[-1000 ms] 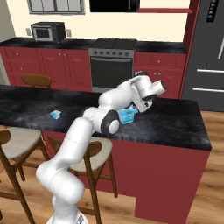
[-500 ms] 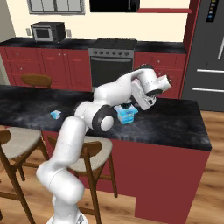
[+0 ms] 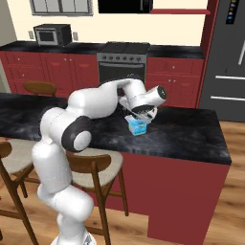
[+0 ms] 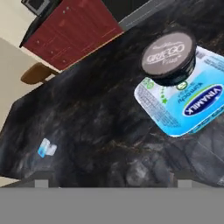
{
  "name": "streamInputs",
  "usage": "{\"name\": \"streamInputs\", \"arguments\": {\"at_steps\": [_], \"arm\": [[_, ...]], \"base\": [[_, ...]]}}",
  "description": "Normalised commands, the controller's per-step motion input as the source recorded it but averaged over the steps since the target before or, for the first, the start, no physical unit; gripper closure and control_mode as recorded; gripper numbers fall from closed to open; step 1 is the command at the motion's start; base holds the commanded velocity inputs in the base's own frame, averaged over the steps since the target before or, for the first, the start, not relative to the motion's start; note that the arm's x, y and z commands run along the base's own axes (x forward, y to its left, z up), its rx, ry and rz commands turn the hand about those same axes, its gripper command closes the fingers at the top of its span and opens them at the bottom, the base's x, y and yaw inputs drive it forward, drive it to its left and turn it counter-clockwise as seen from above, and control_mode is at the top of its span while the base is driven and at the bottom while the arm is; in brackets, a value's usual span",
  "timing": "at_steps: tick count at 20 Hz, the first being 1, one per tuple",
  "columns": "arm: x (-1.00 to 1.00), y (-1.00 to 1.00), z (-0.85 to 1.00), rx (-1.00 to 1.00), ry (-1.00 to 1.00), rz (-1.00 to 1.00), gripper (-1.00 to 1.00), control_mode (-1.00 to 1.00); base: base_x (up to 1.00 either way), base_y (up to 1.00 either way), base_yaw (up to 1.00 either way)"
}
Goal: Stack the yogurt containers by placing the smaller containers on top of the larger containers.
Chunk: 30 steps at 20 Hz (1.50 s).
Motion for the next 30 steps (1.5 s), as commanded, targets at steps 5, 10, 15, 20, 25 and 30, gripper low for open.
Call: {"name": "streamInputs", "arguments": {"at_steps": [5,10,15,20,25,30], "arm": [[-0.73,0.87,0.37,-0.12,-0.05,-0.06,-1.00,-1.00],[-0.47,0.73,0.69,-0.22,0.01,-0.12,-1.00,-1.00],[-0.36,0.68,0.36,-0.16,0.19,-0.04,-1.00,-1.00],[-0.42,0.61,0.19,-0.10,0.12,0.00,-1.00,-1.00],[-0.27,0.53,0.23,0.00,0.29,0.00,-1.00,-1.00],[-0.01,0.69,0.06,0.00,0.30,0.00,-1.00,-1.00]], "base": [[0.00,0.00,0.00],[0.00,0.00,0.00],[0.00,0.00,0.00],[0.00,0.00,0.00],[0.00,0.00,0.00],[0.00,0.00,0.00]]}}
